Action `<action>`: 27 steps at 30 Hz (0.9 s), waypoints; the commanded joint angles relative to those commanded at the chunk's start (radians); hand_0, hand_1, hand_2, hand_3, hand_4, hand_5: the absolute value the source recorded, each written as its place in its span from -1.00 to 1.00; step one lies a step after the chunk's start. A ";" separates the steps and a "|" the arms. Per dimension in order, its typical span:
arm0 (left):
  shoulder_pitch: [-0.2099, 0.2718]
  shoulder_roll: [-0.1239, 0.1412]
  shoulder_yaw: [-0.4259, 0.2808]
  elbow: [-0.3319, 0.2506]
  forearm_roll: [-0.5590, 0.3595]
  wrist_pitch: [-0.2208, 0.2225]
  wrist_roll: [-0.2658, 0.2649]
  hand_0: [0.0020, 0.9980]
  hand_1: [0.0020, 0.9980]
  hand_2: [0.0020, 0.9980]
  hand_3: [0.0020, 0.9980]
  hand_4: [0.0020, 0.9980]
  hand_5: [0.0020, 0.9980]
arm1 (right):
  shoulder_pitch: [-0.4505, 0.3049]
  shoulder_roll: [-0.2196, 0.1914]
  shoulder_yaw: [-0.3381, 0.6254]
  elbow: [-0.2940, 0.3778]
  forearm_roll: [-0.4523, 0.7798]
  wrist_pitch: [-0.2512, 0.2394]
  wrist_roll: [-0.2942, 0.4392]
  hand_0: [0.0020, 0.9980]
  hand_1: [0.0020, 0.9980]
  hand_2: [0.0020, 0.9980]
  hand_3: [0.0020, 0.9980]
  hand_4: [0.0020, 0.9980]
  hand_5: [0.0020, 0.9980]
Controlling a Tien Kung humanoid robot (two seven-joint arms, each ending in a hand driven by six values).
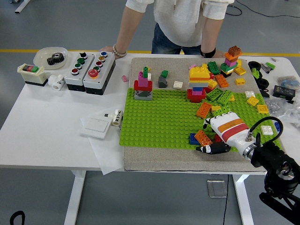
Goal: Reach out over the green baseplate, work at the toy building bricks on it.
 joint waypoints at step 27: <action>-0.003 0.002 0.000 -0.001 0.001 -0.004 0.000 0.23 0.28 0.40 0.23 0.33 0.32 | 0.003 0.005 -0.007 -0.029 0.000 -0.038 0.026 -0.50 -0.43 -0.24 0.06 0.64 0.30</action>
